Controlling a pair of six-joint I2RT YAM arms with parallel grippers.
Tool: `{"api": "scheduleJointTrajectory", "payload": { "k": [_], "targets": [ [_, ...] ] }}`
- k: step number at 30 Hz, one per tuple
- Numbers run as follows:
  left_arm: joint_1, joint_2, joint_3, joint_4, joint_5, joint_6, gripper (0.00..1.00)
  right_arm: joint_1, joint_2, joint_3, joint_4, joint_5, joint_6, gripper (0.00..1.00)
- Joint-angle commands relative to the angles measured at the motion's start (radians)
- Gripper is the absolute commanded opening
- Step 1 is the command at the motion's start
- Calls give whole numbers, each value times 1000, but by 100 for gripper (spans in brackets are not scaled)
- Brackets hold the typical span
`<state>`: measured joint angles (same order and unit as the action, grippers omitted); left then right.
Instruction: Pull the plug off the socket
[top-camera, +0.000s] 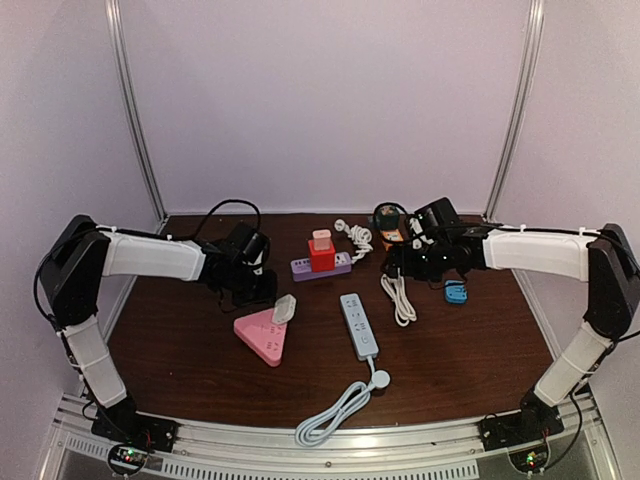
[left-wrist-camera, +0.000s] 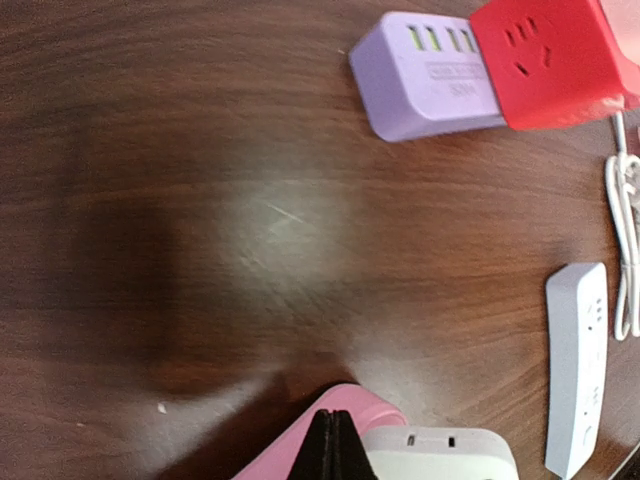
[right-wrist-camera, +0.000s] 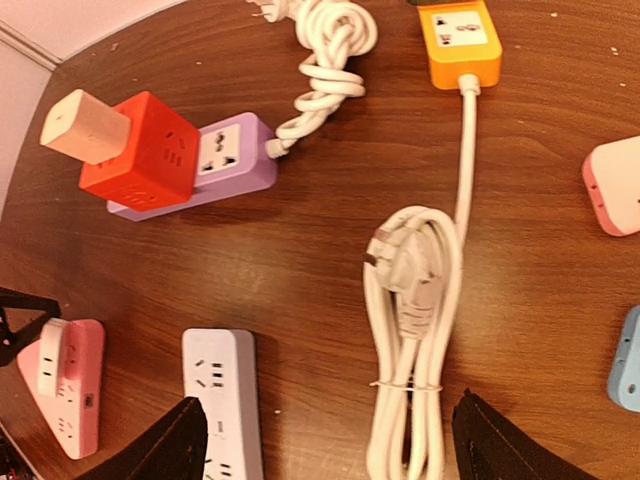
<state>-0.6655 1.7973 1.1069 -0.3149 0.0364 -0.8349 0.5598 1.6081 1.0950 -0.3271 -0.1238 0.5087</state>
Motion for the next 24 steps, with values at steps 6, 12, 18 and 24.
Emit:
{"api": "scheduleJointTrajectory", "payload": {
  "k": [6,12,18,24],
  "targets": [
    [-54,-42,34,14,-4,-1,0,123,21,-27,264,-235,203,86],
    [-31,-174,-21,-73,-110,51,1,211,110,-9,403,-299,367,86],
    [62,-289,-165,-65,-97,76,3,289,235,53,462,-311,478,82],
    [88,-331,-222,-65,-79,97,3,340,347,147,501,-334,528,78]
  ]
}}
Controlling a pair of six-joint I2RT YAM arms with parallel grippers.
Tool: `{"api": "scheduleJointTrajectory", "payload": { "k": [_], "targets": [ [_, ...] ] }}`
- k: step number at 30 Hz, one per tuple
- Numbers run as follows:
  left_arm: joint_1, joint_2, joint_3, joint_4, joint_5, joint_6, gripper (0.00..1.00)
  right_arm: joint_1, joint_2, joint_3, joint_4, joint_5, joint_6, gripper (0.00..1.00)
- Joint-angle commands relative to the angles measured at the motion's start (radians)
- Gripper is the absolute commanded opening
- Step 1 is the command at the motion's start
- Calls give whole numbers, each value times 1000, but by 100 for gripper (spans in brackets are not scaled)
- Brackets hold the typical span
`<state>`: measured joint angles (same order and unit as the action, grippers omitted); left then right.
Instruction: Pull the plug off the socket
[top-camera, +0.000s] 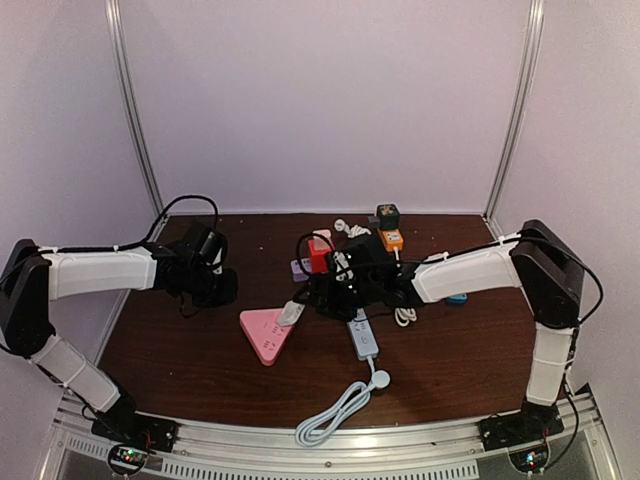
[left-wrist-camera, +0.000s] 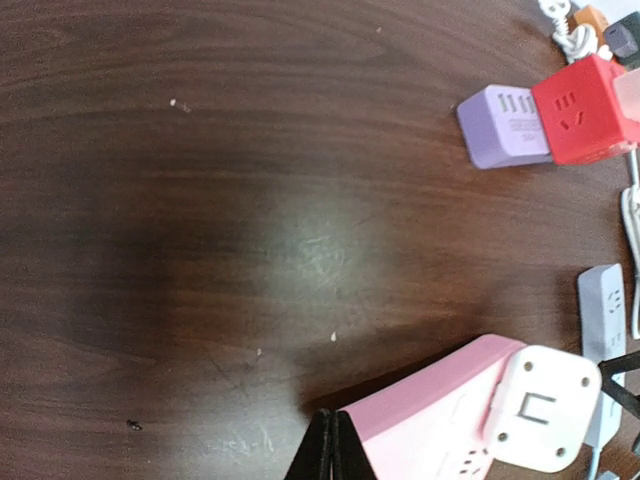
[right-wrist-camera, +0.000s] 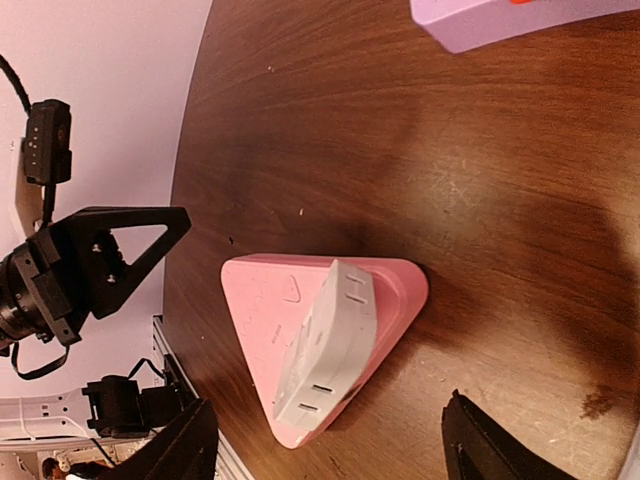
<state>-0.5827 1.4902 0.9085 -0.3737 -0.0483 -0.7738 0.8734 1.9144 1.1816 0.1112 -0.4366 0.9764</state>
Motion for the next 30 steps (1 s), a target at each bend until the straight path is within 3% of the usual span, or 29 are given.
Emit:
{"api": "scheduleJointTrajectory", "payload": {
  "k": [1,10,19,30],
  "targets": [
    [7,-26,-25,-7,8,39,3,32,56,69,69,-22,72,76],
    [7,-31,-29,28,48,42,2,42,123,97,64,-33,108,55],
    [-9,-36,-19,81,146,44,0,30,135,152,-32,-13,54,18],
    [-87,39,29,130,185,27,0,-42,120,235,-305,-45,-143,12]
  ]
}}
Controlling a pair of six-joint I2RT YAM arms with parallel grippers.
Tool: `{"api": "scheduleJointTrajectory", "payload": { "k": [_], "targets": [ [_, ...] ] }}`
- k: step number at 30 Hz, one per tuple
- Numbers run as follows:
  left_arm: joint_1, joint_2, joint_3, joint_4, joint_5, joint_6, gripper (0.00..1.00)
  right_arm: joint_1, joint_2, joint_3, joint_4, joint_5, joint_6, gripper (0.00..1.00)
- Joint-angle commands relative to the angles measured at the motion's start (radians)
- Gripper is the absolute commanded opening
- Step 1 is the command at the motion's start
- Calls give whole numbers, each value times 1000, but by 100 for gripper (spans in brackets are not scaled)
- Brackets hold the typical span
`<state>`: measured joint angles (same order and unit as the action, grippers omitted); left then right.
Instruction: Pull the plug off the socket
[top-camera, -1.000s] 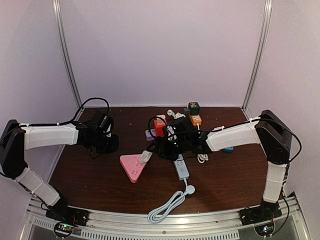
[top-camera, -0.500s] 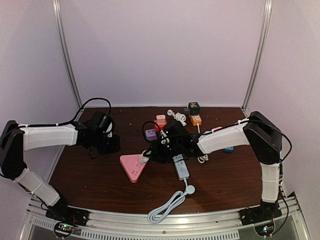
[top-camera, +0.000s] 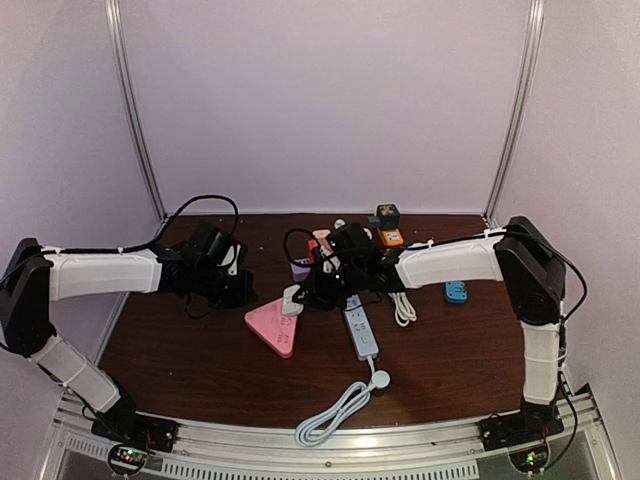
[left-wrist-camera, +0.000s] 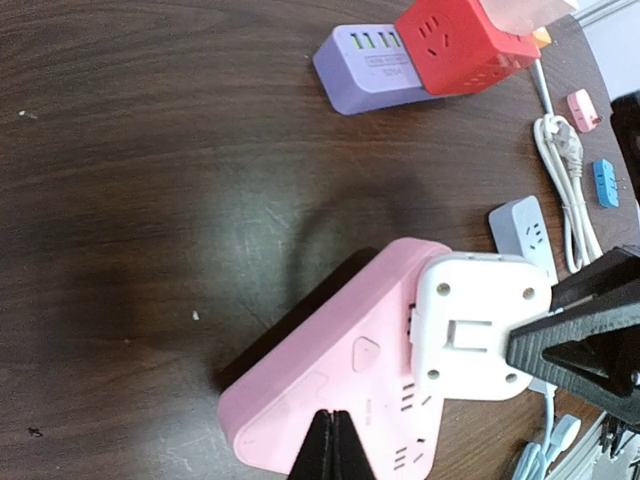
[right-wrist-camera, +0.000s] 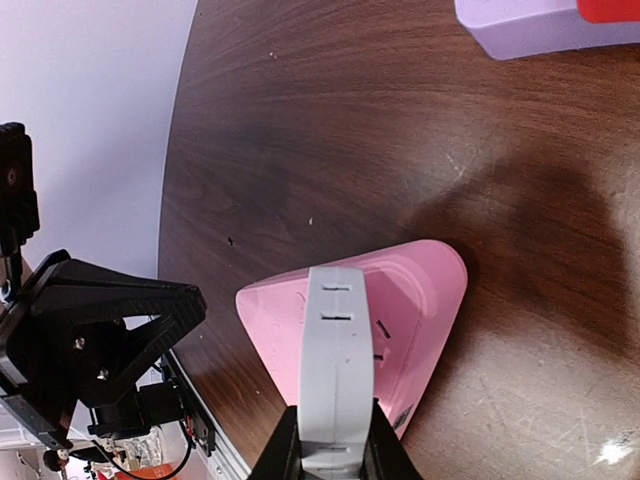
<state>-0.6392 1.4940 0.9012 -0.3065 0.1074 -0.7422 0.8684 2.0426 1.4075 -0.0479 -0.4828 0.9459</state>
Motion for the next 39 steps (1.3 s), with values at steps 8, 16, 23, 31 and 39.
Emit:
{"api": "scheduleJointTrajectory", "payload": {
  "k": [8,16,23,31,39],
  "targets": [
    [-86,139,73,138,77,-28,0,-81,-11,-42,-166,-86,-183,12],
    [-91,206,85,174,108,-32,0,-83,-27,-103,-80,-81,-117,25],
    [-96,222,73,180,113,-35,0,-83,-22,-126,-14,-64,-65,32],
    [-105,230,64,190,116,-38,0,-83,-42,-171,87,-66,-3,41],
    [-119,247,65,205,124,-46,0,-83,-42,-202,174,-86,43,38]
  ]
}}
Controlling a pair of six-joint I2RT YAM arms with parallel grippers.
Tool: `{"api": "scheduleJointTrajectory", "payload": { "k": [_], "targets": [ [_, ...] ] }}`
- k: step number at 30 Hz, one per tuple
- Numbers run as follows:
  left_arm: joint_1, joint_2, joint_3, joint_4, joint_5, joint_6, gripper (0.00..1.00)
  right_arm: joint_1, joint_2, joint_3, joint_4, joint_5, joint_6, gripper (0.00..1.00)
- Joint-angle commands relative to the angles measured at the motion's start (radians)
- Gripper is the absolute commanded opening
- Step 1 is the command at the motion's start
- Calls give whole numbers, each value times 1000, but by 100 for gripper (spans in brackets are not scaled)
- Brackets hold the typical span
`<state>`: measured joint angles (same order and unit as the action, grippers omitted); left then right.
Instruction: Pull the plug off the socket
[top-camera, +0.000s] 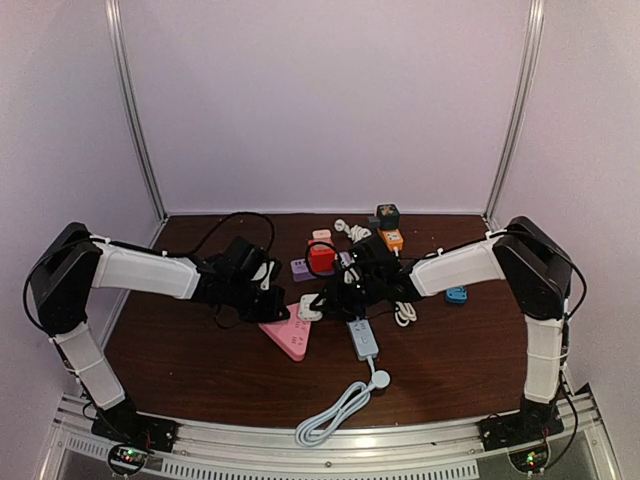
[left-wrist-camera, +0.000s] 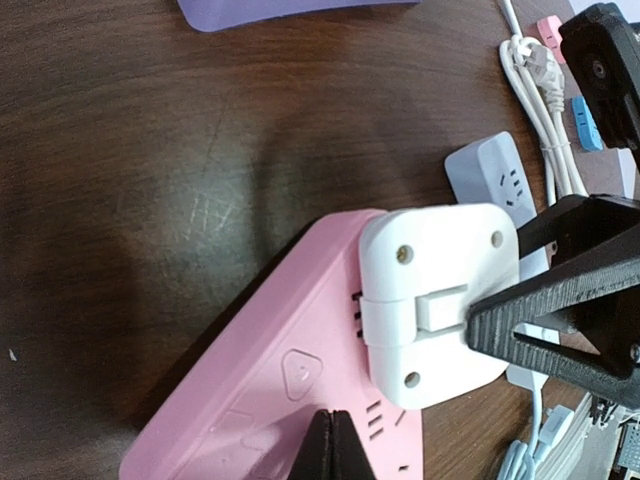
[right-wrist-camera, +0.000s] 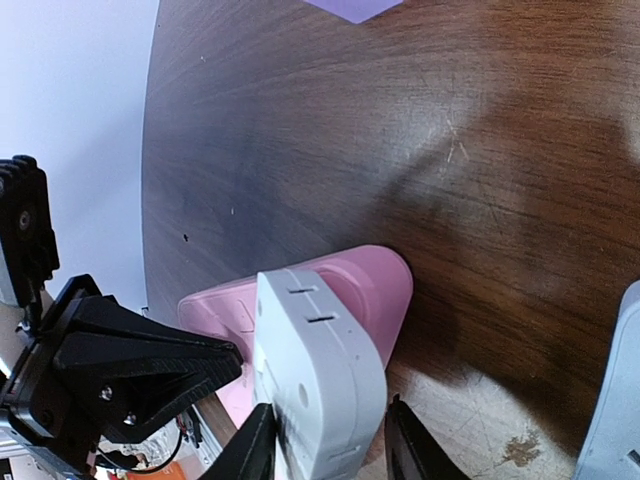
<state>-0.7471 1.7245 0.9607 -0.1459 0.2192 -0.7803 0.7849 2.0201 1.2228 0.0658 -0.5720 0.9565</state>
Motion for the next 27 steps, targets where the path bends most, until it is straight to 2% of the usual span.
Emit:
{"api": "scheduleJointTrajectory", "payload": {
  "k": [1,8,17,27],
  "targets": [
    [-12,19,6,44,12,-9,0,1,-18,-18,66,2,34,37],
    [-13,31,6,34,0,-17,0,1,-15,-26,115,-22,62,31],
    [-13,56,22,-33,-38,-16,0,1,-13,-39,176,-55,104,16],
    [-14,73,36,-97,-86,-17,0,-6,-25,-81,323,-100,184,9]
  ]
}}
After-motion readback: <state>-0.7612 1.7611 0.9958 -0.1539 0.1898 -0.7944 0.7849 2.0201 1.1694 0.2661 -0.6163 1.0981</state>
